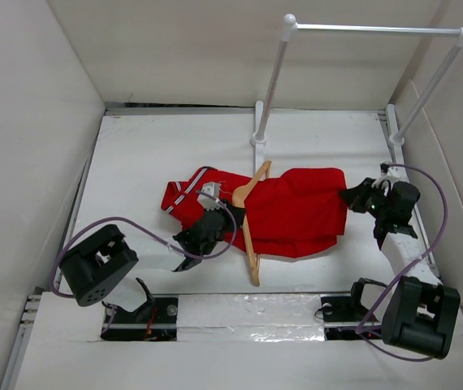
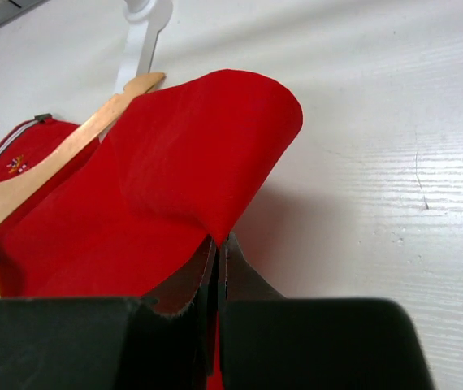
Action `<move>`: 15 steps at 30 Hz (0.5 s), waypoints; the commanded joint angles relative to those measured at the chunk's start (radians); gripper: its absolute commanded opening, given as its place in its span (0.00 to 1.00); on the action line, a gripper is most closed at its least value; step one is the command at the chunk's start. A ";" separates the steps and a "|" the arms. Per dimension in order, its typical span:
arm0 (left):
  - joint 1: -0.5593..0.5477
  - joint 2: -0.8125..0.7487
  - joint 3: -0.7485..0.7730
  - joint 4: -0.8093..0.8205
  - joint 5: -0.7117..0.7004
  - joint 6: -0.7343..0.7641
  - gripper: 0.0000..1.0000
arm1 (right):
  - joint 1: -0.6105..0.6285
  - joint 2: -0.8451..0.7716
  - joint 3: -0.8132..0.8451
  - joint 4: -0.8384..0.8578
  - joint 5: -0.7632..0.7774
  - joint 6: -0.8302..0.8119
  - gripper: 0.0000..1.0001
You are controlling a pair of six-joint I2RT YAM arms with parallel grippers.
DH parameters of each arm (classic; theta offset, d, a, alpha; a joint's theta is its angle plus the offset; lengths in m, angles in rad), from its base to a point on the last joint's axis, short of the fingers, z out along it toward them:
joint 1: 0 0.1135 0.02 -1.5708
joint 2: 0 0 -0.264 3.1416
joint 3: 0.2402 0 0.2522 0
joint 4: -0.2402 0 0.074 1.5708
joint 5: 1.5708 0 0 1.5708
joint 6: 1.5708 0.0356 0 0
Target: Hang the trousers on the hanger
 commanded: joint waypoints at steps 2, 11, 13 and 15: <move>-0.020 0.021 0.009 -0.042 -0.041 0.105 0.00 | -0.011 0.022 -0.016 0.120 -0.026 -0.010 0.00; -0.086 -0.026 0.142 -0.146 -0.169 0.179 0.00 | -0.011 0.028 -0.014 0.059 0.066 -0.056 0.00; -0.096 -0.054 0.170 -0.189 -0.195 0.191 0.00 | -0.011 0.027 -0.013 0.059 0.074 -0.054 0.01; -0.105 -0.103 0.196 -0.215 -0.208 0.216 0.00 | -0.011 0.019 -0.002 0.047 0.077 -0.056 0.09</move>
